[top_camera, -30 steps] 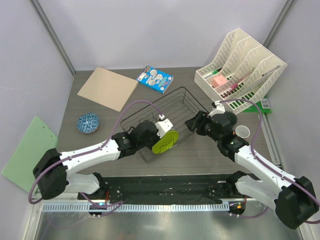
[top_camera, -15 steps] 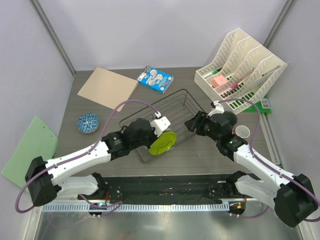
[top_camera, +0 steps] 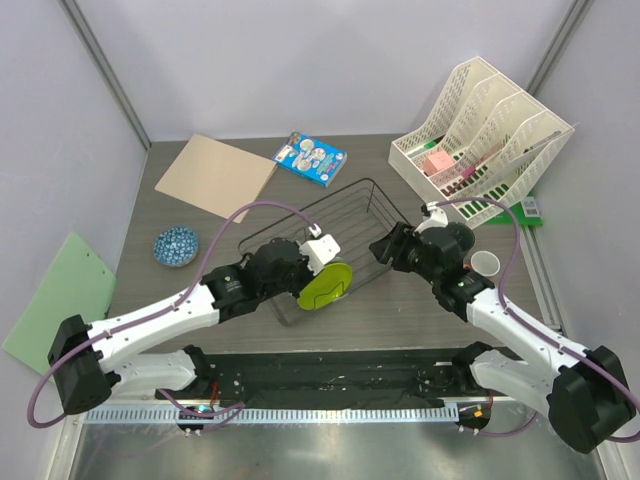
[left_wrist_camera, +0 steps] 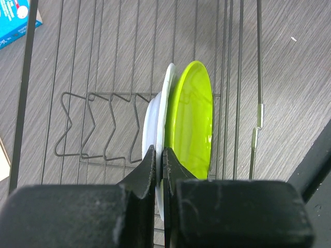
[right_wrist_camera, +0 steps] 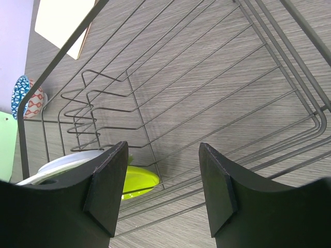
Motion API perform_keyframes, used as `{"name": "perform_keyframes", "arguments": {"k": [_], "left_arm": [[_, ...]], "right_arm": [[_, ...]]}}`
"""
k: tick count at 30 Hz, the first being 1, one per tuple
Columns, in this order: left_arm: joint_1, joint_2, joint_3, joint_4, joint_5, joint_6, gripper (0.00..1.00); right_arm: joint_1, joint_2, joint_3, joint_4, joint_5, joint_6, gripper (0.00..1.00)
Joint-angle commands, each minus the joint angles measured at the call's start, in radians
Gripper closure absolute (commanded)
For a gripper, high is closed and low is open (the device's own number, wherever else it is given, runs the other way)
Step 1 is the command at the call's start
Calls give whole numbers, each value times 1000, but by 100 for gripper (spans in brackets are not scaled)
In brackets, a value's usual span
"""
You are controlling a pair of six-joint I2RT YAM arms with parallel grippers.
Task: Unload the mixed dishes from the dish rack
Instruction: Pick up the plate from the dish rack.
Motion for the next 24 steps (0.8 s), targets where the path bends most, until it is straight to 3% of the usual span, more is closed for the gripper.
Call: {"name": "perform_keyframes", "arguments": {"k": [1, 7, 24], "left_arm": [[1, -22, 12, 71, -83, 20, 100], [1, -80, 39, 101, -183, 44, 100], [1, -108, 67, 102, -275, 130, 100]], "right_arm": [[-1, 5, -1, 38, 21, -12, 38], [-1, 5, -1, 40, 23, -12, 38], [-1, 12, -4, 46, 23, -9, 38]]}}
